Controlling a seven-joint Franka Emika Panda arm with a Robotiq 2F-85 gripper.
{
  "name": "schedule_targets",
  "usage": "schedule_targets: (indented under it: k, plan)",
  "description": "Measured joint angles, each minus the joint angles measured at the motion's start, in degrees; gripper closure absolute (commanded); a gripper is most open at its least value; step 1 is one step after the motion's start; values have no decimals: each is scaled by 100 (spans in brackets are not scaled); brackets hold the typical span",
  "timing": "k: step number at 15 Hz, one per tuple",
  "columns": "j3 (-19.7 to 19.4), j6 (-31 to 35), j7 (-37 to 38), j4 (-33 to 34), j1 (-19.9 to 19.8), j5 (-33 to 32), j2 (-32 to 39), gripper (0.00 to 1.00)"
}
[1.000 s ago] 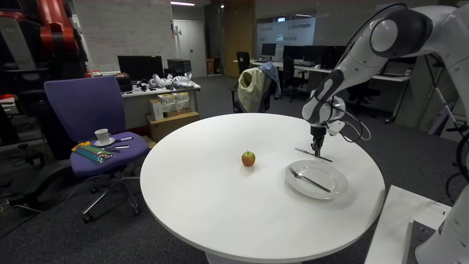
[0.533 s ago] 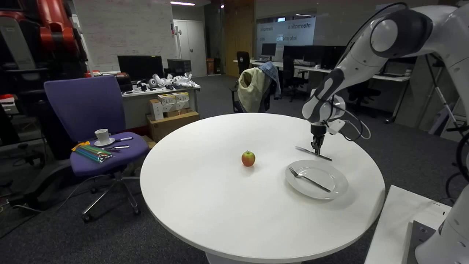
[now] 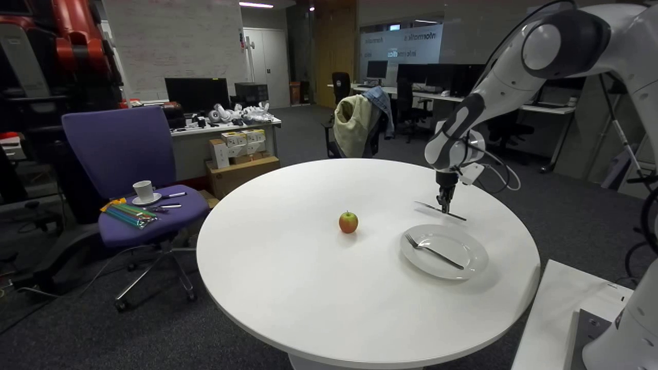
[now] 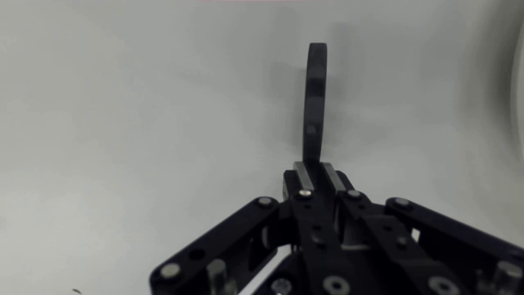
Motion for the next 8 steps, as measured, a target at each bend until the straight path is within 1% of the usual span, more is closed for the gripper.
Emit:
schedule_targets:
  k: [4, 8]
  plan:
    - [0, 0, 0, -105, 112, -50, -255, 97]
    - [-1, -93, 144, -407, 306, -158, -640, 97]
